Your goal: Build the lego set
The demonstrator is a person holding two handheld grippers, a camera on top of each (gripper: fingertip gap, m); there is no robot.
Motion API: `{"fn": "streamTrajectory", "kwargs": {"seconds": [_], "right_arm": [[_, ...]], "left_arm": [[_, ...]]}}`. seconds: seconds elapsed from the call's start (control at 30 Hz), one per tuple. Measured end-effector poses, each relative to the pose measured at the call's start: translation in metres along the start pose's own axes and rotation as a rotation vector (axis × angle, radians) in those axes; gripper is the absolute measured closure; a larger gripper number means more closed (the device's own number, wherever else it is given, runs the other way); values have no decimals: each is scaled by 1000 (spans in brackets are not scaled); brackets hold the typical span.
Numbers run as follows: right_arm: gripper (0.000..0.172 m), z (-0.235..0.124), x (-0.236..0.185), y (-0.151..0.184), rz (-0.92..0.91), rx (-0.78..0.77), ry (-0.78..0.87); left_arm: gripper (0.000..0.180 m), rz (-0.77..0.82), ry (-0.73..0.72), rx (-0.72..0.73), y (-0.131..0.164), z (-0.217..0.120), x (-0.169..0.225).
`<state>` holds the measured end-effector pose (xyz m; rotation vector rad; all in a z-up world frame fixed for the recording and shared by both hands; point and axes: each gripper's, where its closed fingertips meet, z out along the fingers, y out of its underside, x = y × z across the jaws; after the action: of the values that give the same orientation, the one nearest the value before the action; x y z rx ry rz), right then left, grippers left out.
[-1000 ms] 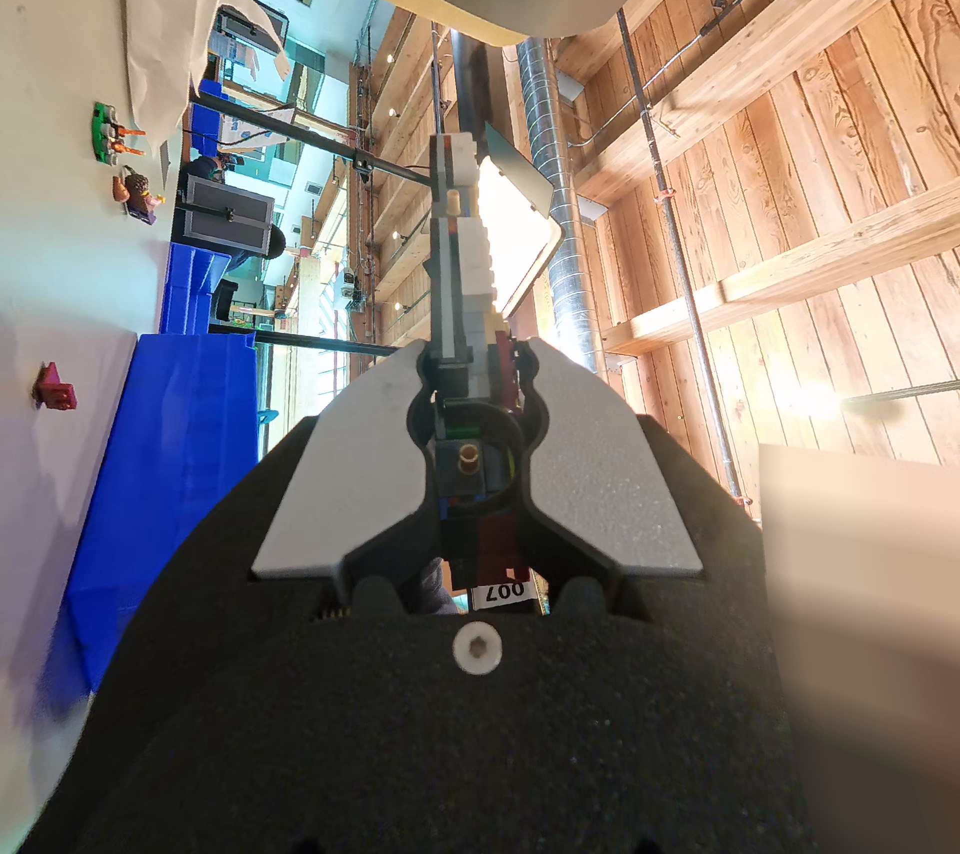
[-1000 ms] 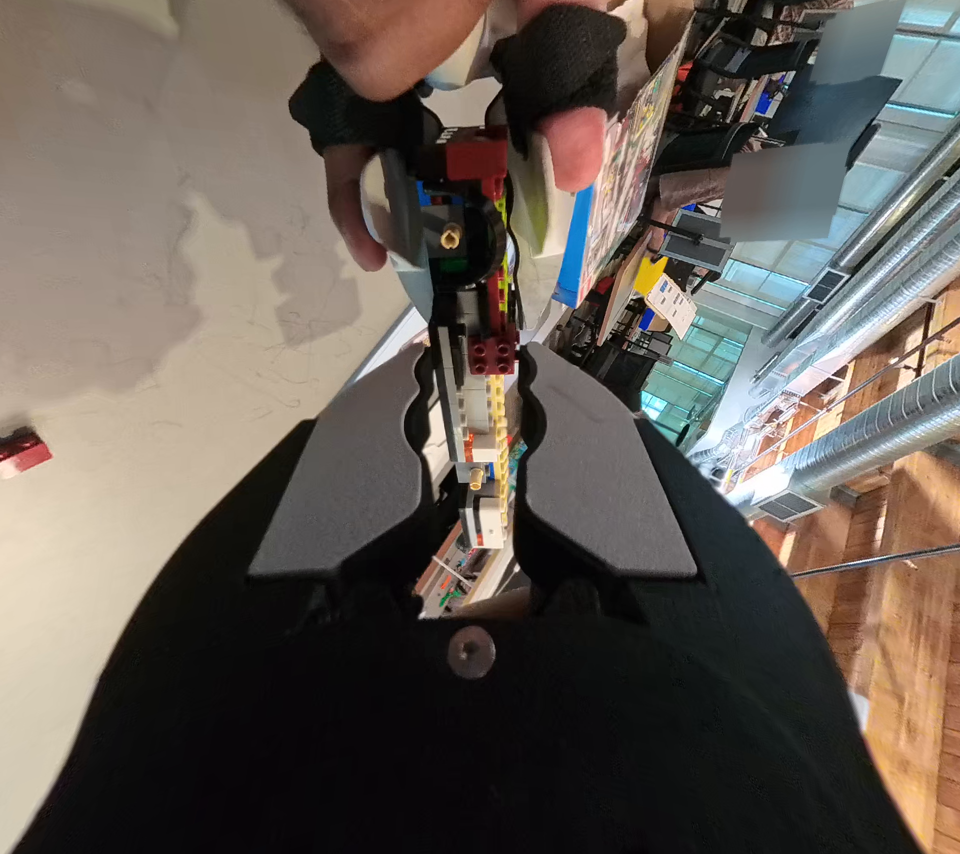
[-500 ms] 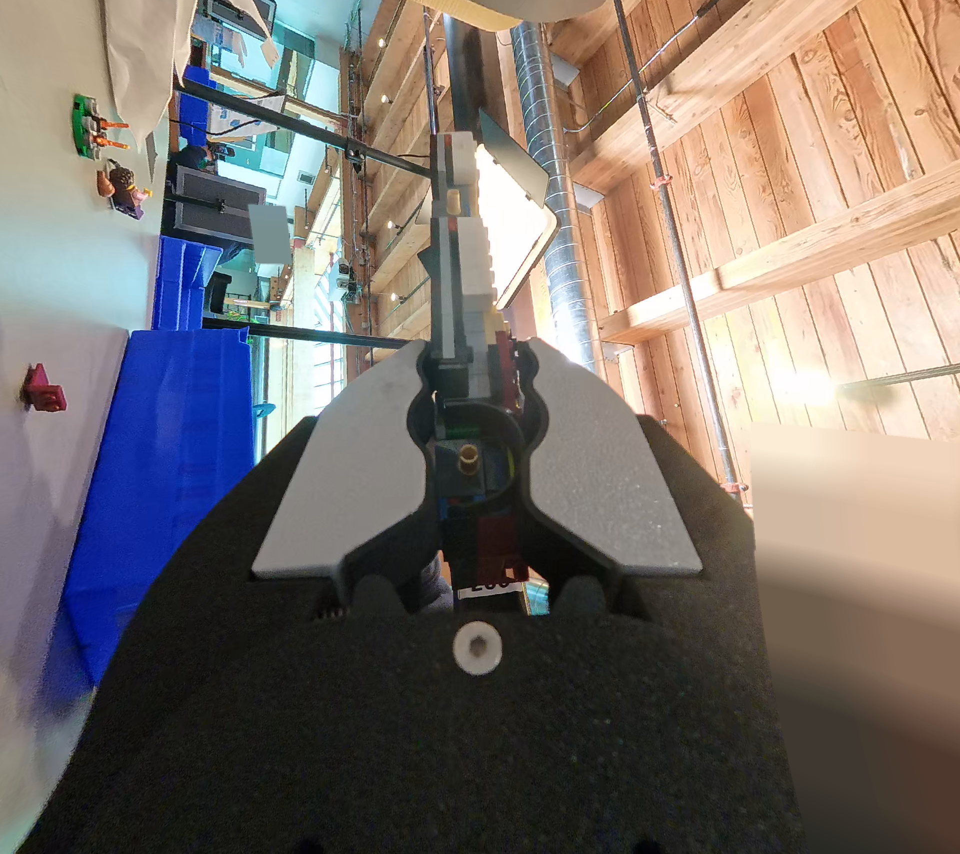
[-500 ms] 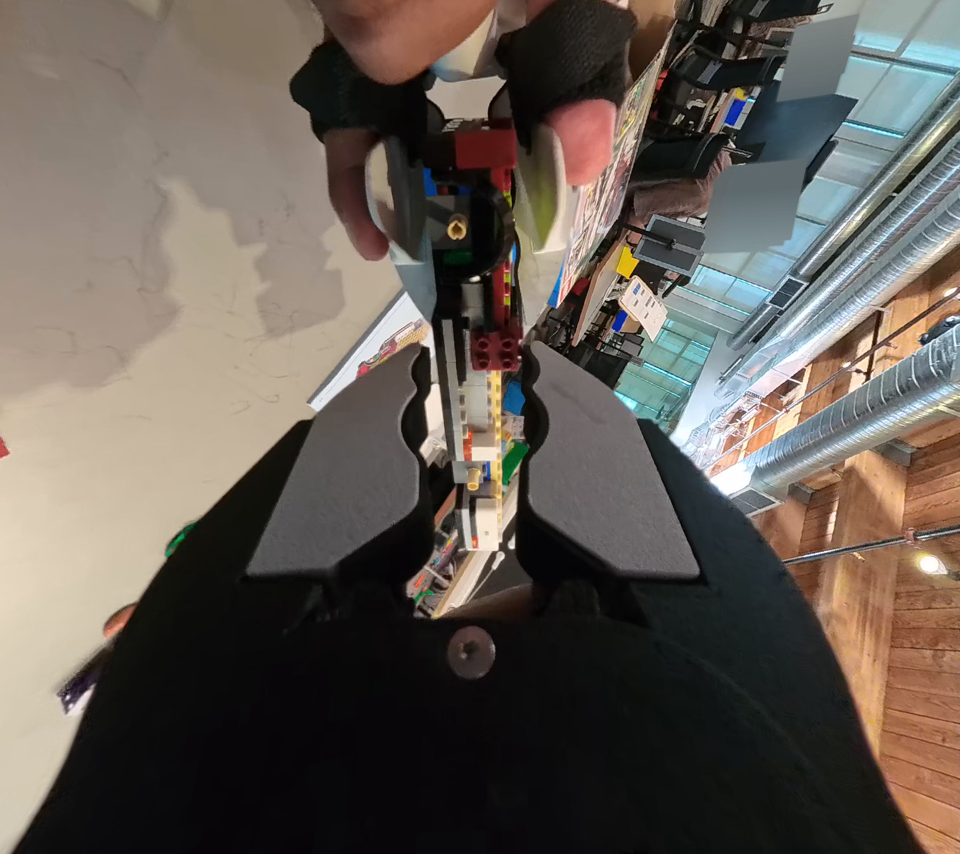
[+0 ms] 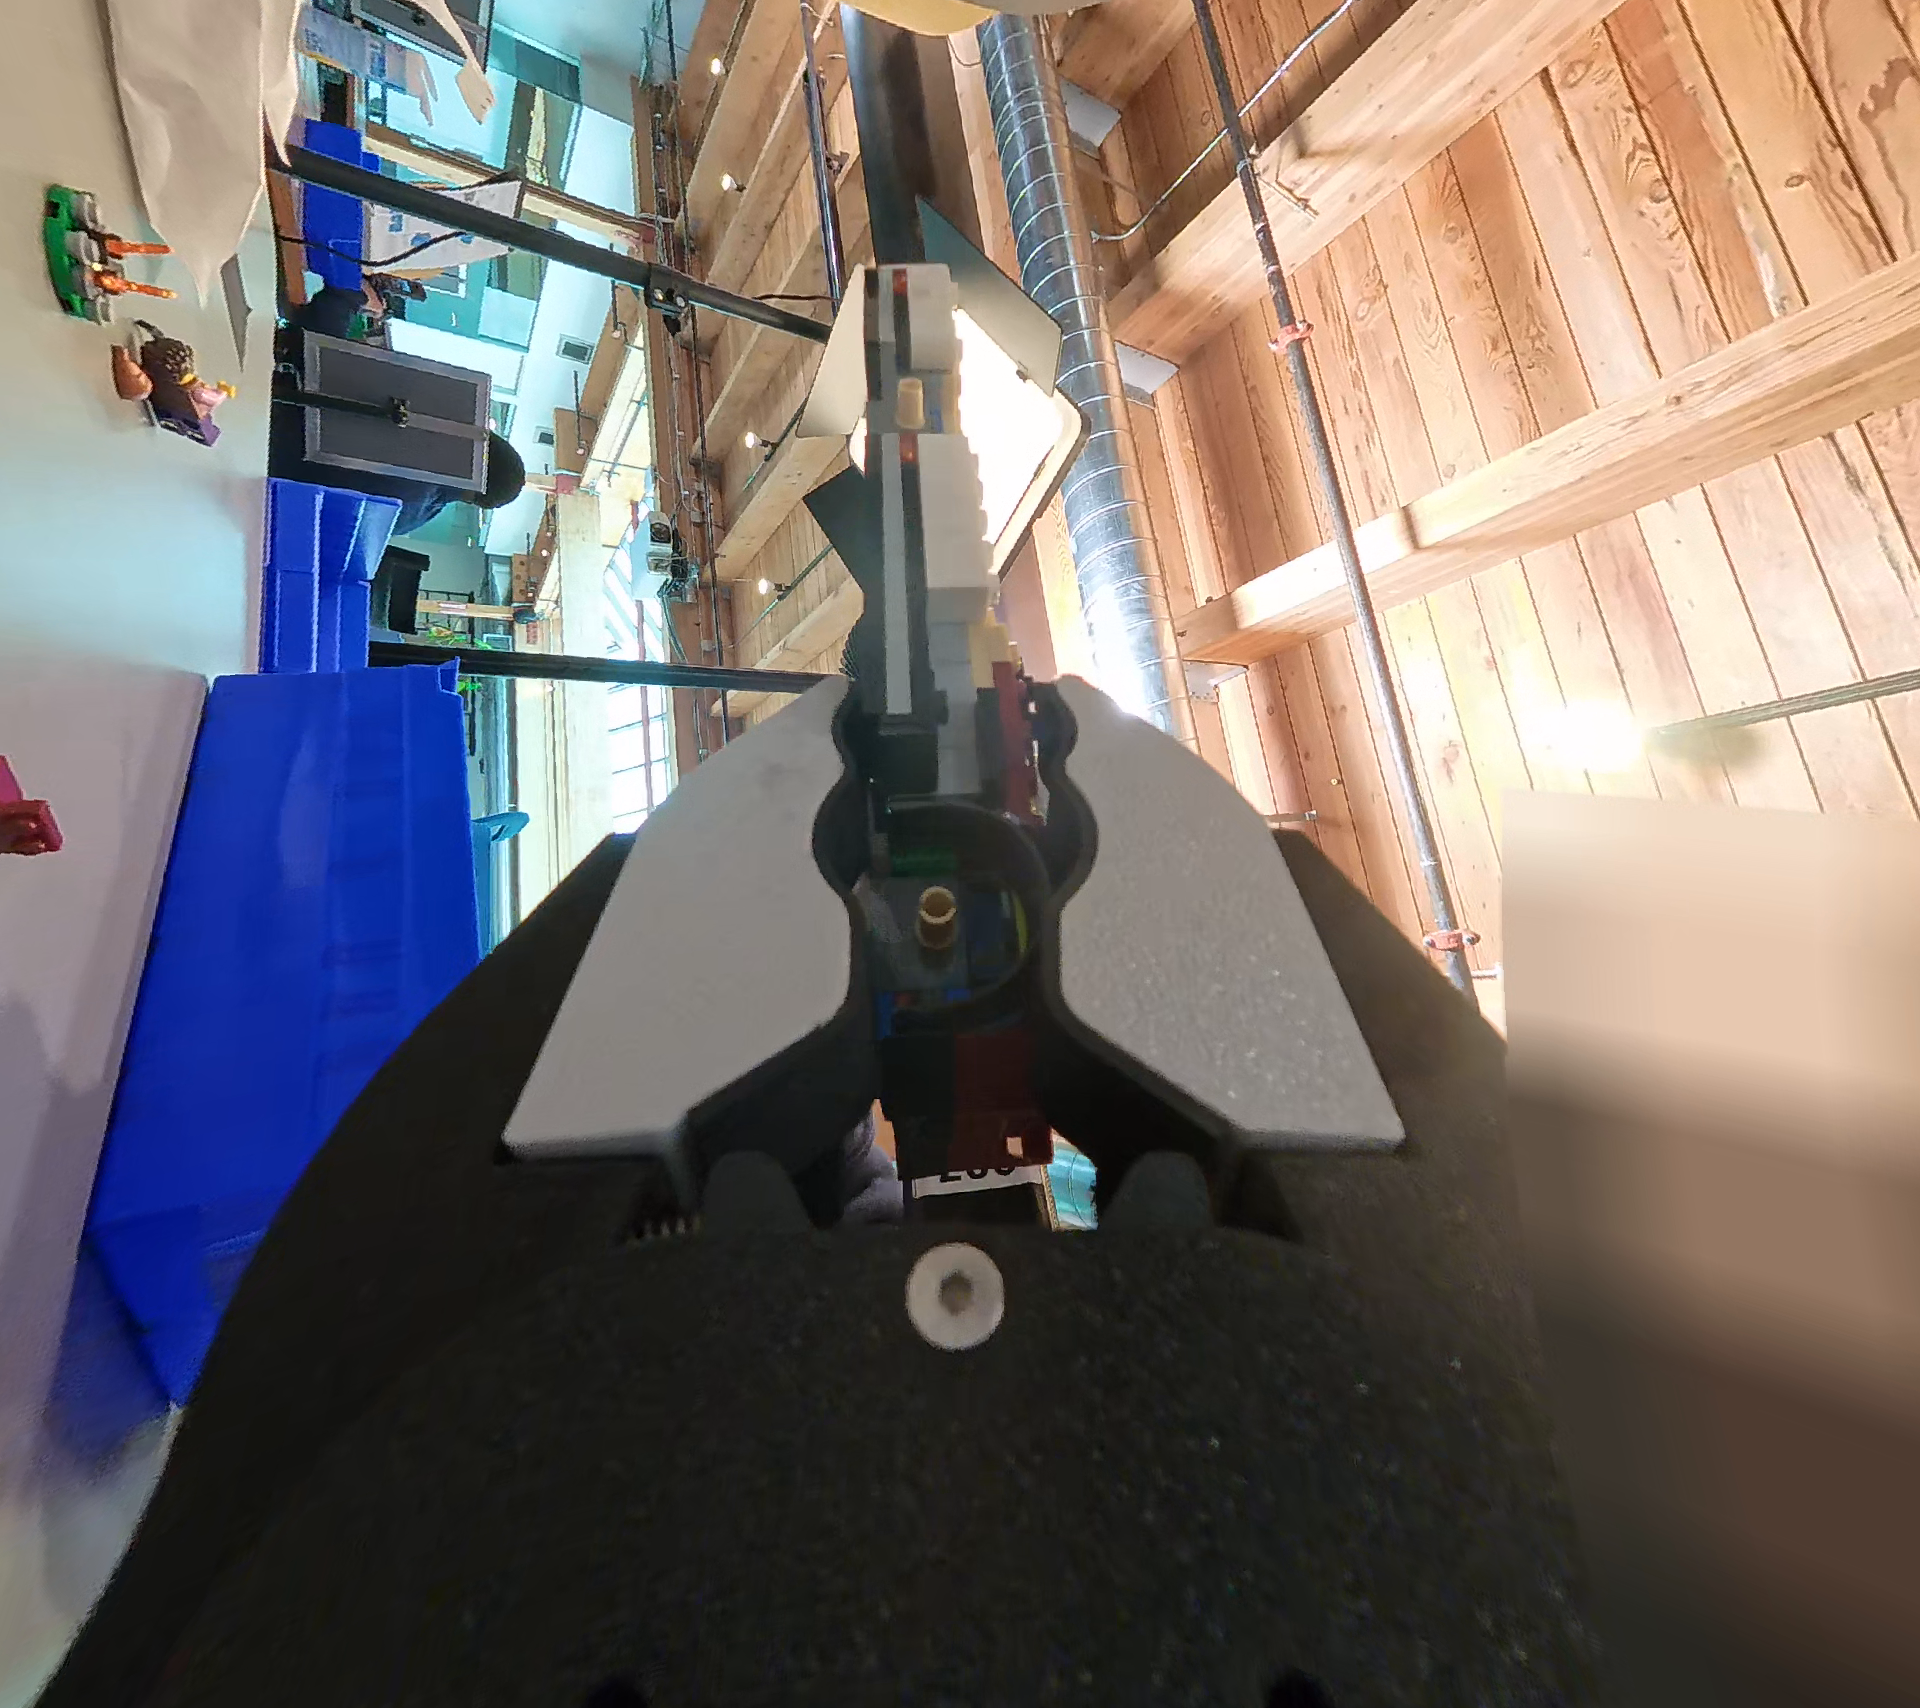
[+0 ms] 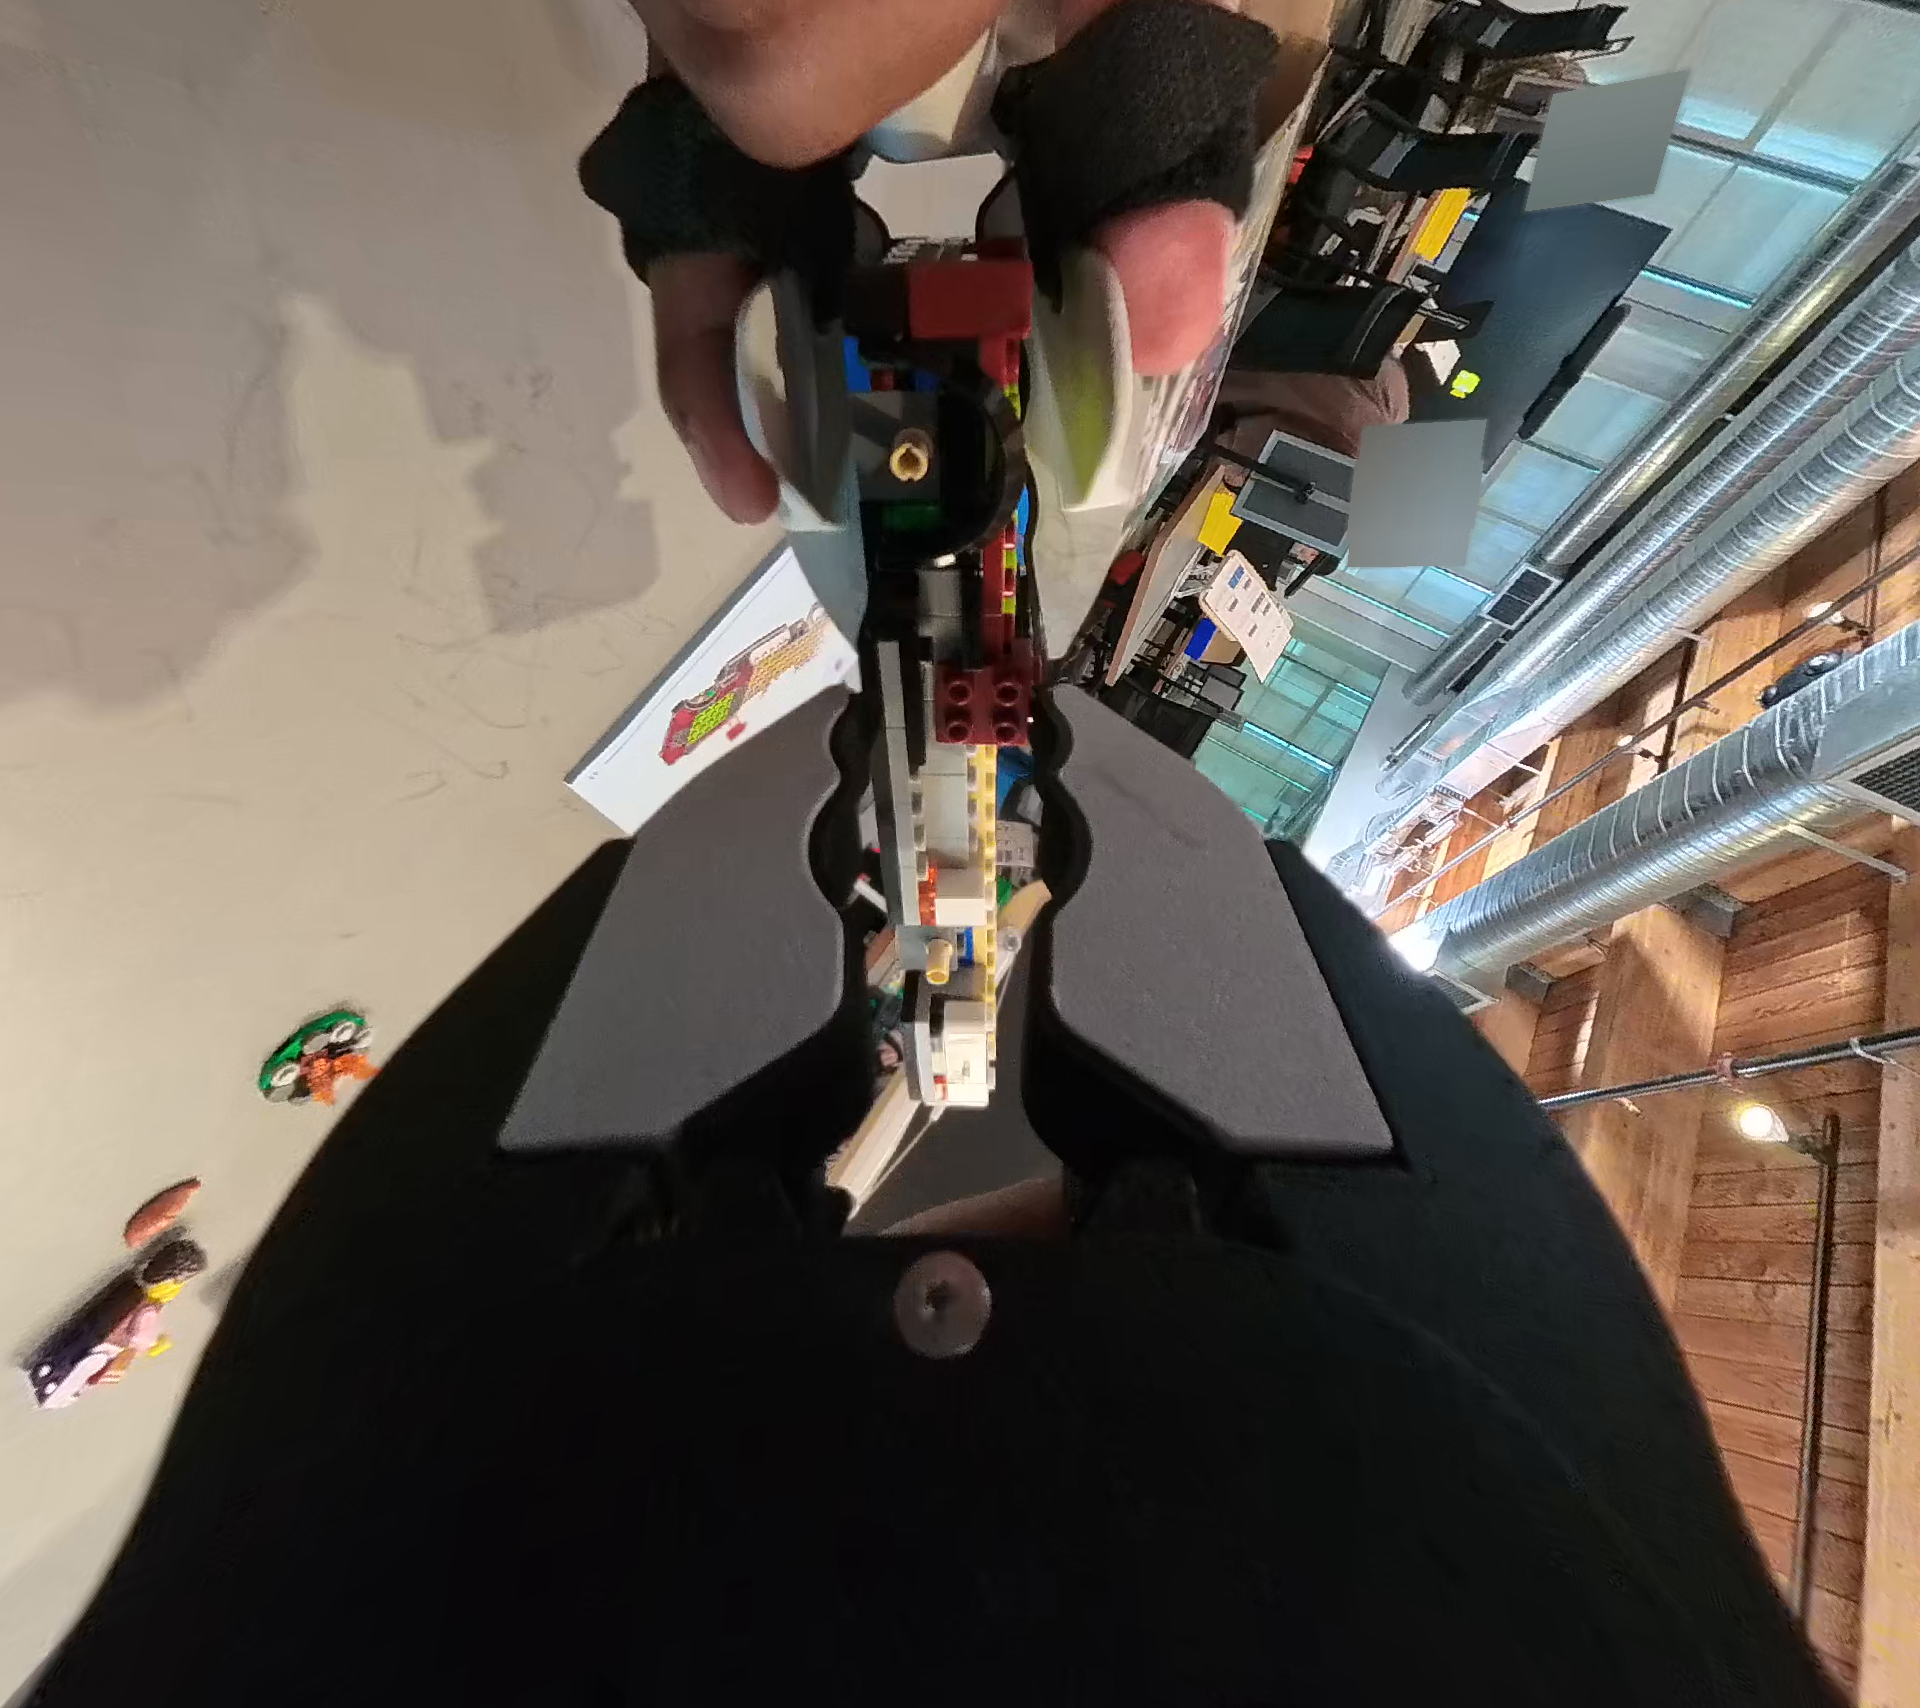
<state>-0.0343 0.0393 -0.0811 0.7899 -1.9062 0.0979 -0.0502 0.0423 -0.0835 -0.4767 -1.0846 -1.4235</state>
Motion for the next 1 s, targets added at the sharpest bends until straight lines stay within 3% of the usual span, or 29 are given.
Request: {"fn": "streamTrajectory", "kwargs": {"seconds": [0.4,0.6,0.8,1.0], "right_arm": [[143,-1,0,-2,-37,-3,9],[143,2,-1,-2,39,-11,42],[125,2,1,5,130,-40,89],[129,4,-5,3,102,-36,82]], "left_arm": [[150,26,-13,-1,2,1,-1],[150,47,-8,1,0,0,-1],[150,42,-11,20,-5,-2,-3],[150,64,-8,-2,-2,0,0]]}}
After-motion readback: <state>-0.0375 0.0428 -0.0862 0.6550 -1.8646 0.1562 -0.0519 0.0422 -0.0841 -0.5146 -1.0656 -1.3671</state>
